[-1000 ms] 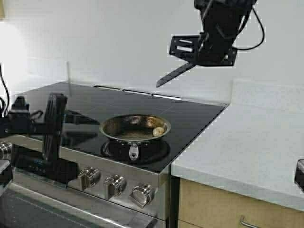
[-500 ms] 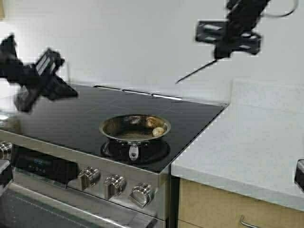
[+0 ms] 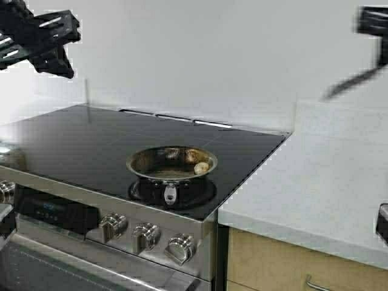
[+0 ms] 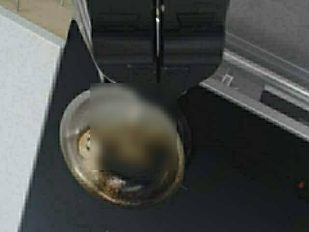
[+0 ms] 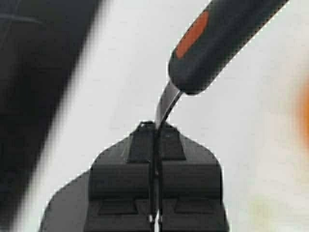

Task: Add oil to the pan and cook the shrimp and serve it

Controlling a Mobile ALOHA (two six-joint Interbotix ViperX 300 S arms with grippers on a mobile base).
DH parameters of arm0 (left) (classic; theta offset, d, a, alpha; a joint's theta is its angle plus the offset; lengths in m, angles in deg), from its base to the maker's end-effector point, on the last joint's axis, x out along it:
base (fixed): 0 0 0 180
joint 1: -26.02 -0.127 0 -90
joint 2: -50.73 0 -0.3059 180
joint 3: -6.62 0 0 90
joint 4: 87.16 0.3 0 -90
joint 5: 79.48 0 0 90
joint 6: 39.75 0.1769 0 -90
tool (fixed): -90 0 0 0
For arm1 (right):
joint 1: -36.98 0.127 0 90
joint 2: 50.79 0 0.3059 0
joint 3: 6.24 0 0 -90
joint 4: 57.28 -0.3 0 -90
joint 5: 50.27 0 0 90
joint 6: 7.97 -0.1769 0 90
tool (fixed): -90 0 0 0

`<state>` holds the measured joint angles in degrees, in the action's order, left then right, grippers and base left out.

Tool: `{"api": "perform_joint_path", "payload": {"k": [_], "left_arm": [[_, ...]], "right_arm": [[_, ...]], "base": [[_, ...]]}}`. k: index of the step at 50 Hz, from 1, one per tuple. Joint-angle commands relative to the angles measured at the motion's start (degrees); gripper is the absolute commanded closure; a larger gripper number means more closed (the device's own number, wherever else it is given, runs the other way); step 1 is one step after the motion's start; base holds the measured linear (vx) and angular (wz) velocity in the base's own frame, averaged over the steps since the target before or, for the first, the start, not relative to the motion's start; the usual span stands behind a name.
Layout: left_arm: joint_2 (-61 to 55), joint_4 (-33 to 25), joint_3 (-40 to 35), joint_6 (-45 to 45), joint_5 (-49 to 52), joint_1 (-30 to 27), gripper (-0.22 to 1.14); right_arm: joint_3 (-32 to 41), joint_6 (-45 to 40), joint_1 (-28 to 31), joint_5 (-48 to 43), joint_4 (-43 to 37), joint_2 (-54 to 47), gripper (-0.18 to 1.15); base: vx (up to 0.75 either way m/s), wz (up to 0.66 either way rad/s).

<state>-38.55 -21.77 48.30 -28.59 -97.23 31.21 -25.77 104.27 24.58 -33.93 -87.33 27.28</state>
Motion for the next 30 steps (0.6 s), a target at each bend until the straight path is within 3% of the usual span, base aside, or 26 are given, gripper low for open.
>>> {"api": "perform_joint_path", "payload": {"k": [1,10,30], "left_arm": [[1.1,0.3,-1.0,-0.3,0.6,0.1,0.86],[0.6,0.3,-1.1,-0.4,0.7,0.1,0.86],[-1.8,0.4,-1.2,-0.6,0.7,0.1,0.86]], "right_arm": [[3.3,-0.5,-9.0,6.2,7.9,-1.6,0.89],[3.9,-4.1,-17.8,13.0,10.5,-8.9,0.89],[8.2,-4.7,-22.6,19.5,12.6,-24.8,0.89]], "base": [[0.00,0.00],[0.00,0.00],[0.00,0.00]]}}
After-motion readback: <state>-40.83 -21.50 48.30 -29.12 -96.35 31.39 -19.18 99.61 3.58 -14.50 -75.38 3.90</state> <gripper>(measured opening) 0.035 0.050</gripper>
